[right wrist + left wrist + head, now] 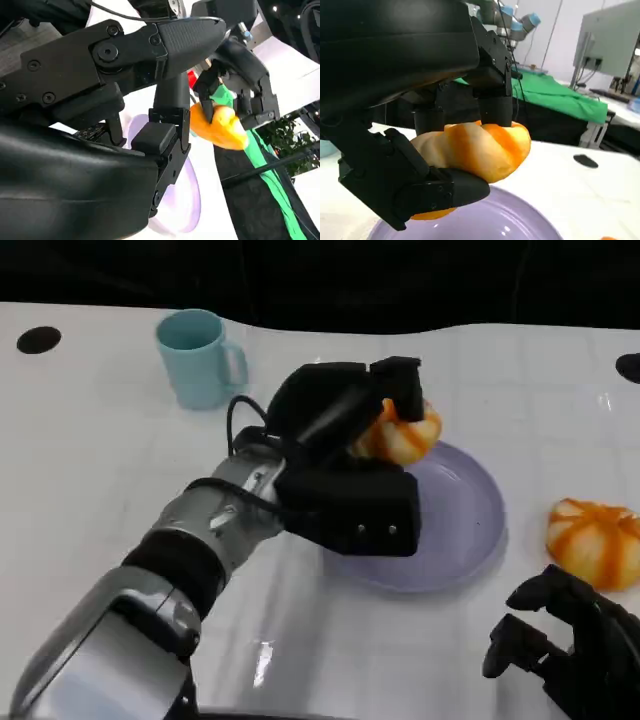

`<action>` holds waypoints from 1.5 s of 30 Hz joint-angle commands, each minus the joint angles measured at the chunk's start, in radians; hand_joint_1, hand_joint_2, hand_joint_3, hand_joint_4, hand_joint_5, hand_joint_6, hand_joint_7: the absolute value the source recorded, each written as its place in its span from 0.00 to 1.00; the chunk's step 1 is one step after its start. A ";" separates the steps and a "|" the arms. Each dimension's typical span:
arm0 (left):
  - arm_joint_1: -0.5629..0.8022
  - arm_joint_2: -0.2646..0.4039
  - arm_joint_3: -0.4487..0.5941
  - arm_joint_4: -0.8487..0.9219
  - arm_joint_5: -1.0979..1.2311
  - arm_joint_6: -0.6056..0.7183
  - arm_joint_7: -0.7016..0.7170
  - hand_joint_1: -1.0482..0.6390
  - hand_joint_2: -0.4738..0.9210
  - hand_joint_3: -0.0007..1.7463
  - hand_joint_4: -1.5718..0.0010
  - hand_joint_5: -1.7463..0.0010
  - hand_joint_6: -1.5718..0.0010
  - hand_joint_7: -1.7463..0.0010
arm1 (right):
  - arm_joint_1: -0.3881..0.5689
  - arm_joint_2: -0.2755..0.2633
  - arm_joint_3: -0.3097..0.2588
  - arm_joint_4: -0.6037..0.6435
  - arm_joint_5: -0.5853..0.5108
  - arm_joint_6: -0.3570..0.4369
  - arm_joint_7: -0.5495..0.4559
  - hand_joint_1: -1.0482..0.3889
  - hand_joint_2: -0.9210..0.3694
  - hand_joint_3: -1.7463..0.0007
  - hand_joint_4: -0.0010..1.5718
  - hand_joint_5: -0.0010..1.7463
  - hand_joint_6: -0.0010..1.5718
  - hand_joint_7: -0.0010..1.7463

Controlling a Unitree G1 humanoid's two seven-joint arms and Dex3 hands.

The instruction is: Grasp the bread from the table and place it into the plate.

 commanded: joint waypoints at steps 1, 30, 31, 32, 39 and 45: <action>-0.038 -0.009 -0.034 0.027 0.032 0.027 -0.022 0.49 0.77 0.53 0.44 0.00 0.58 0.00 | 0.012 -0.004 -0.002 -0.022 -0.005 -0.014 -0.001 0.38 0.00 0.87 0.46 0.89 0.49 0.63; -0.089 -0.010 -0.061 0.085 -0.010 0.049 -0.409 0.10 1.00 0.37 1.00 0.90 0.99 0.89 | 0.019 -0.003 -0.003 -0.029 -0.003 -0.018 0.005 0.38 0.00 0.86 0.47 0.89 0.49 0.63; -0.090 -0.009 -0.063 0.084 -0.009 0.054 -0.416 0.08 1.00 0.38 1.00 0.91 0.99 0.90 | 0.019 -0.003 -0.004 -0.029 -0.002 -0.018 0.006 0.38 0.00 0.86 0.47 0.89 0.49 0.63; -0.090 -0.006 -0.065 0.080 -0.007 0.056 -0.421 0.07 1.00 0.39 1.00 0.92 0.99 0.90 | 0.019 -0.003 -0.004 -0.029 -0.002 -0.017 0.005 0.38 0.00 0.86 0.46 0.89 0.49 0.63; -0.061 0.029 -0.055 0.033 -0.025 0.026 -0.418 0.07 1.00 0.38 0.97 0.90 0.94 0.89 | 0.021 -0.005 -0.008 -0.034 0.005 -0.007 0.003 0.38 0.00 0.86 0.46 0.89 0.49 0.63; 0.024 0.084 0.029 -0.064 -0.136 -0.045 -0.470 0.13 1.00 0.31 0.96 0.87 0.90 0.90 | 0.023 -0.004 -0.008 -0.040 0.007 -0.002 -0.002 0.38 0.00 0.86 0.46 0.89 0.48 0.63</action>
